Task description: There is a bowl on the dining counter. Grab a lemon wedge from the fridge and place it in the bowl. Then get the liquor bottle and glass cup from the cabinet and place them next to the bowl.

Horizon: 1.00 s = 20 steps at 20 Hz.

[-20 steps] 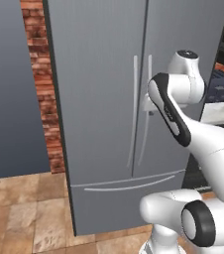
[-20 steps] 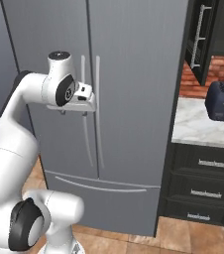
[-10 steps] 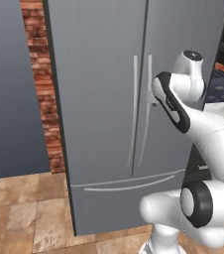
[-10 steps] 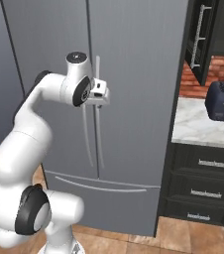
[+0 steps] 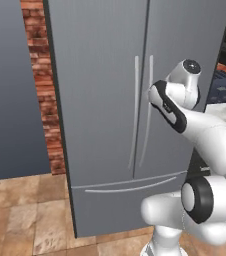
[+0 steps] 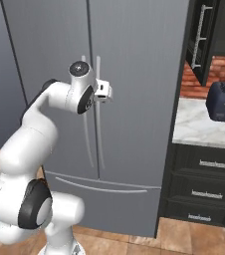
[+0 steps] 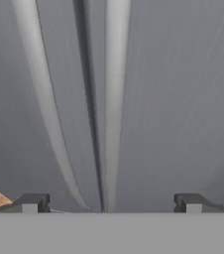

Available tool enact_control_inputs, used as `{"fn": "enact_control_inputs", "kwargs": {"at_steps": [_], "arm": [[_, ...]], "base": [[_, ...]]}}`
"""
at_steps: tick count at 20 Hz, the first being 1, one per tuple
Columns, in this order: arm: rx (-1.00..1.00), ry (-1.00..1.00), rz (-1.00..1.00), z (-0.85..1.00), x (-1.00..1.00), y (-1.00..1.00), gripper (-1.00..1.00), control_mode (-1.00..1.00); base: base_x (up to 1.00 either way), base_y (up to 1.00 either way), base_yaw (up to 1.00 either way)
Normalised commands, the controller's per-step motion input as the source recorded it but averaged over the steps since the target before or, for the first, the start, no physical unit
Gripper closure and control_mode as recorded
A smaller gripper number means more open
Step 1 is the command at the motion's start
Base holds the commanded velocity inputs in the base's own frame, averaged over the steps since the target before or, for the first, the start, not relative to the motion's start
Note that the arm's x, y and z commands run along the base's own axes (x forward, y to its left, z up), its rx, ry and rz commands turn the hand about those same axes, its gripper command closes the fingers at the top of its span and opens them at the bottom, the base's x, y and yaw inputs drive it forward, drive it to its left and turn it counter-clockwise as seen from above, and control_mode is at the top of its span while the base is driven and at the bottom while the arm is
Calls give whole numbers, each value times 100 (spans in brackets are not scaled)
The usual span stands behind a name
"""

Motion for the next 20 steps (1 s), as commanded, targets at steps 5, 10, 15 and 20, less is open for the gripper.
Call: {"fn": "enact_control_inputs", "kwargs": {"at_steps": [5,10,15,20], "arm": [[0,-9,0,-7,51,0,-100,-100],[2,0,0,0,46,0,-100,-100],[3,0,0,0,43,0,-100,-100],[3,0,0,-6,45,0,-100,-100]], "base": [[0,0,0],[0,0,0],[0,0,0],[0,0,0]]}}
